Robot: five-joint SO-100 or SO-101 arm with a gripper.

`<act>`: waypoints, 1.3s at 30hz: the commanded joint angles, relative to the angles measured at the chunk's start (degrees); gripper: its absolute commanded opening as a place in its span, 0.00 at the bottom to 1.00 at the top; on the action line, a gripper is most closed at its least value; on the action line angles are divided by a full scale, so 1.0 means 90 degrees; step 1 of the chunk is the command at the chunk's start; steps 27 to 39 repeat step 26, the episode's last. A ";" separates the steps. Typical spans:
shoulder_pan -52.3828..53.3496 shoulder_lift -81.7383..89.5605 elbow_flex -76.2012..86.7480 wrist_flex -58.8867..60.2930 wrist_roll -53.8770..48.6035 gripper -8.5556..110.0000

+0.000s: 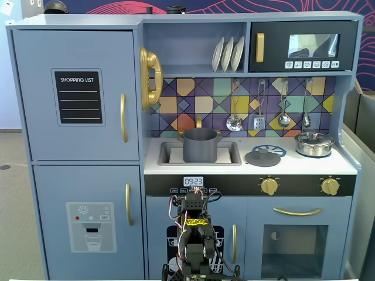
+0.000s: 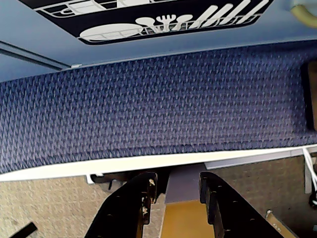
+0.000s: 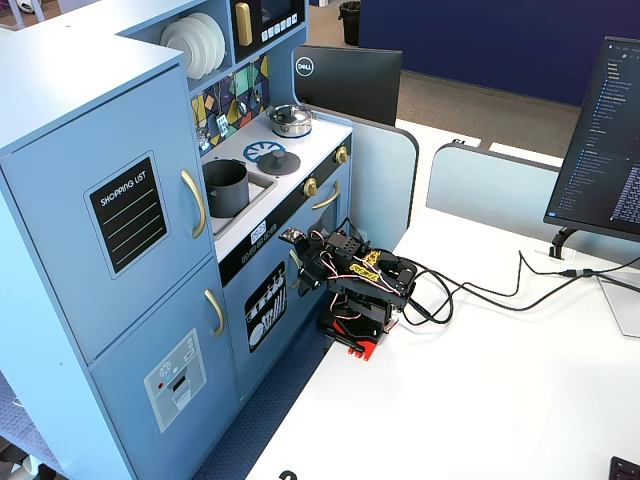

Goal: Take off the lid from the gray recipient and place it on the counter

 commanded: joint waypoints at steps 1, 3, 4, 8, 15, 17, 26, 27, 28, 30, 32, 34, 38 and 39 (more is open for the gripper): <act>0.0010 0.0029 0.0010 0.1172 0.0098 0.09; 0.0107 0.0029 0.0010 0.1182 -0.0049 0.10; 0.0137 0.0029 0.0010 0.1182 -0.0166 0.10; 0.0156 0.0029 0.0010 0.1191 -0.0107 0.11; 0.0166 0.0029 0.0010 0.1191 -0.0088 0.13; 0.0166 0.0029 0.0010 0.1191 -0.0088 0.13; 0.0166 0.0029 0.0010 0.1191 -0.0078 0.14; 0.0166 0.0029 0.0010 0.1191 -0.0078 0.14; 0.0166 0.0029 0.0010 0.1191 -0.0078 0.14; 0.0166 0.0029 0.0010 0.1191 -0.0078 0.14; 0.0166 0.0029 0.0010 0.1191 -0.0078 0.14; 0.0166 0.0029 0.0010 0.1191 -0.0078 0.14; 0.0166 0.0029 0.0010 0.1191 -0.0078 0.14; 0.0166 0.0029 0.0010 0.1191 -0.0078 0.14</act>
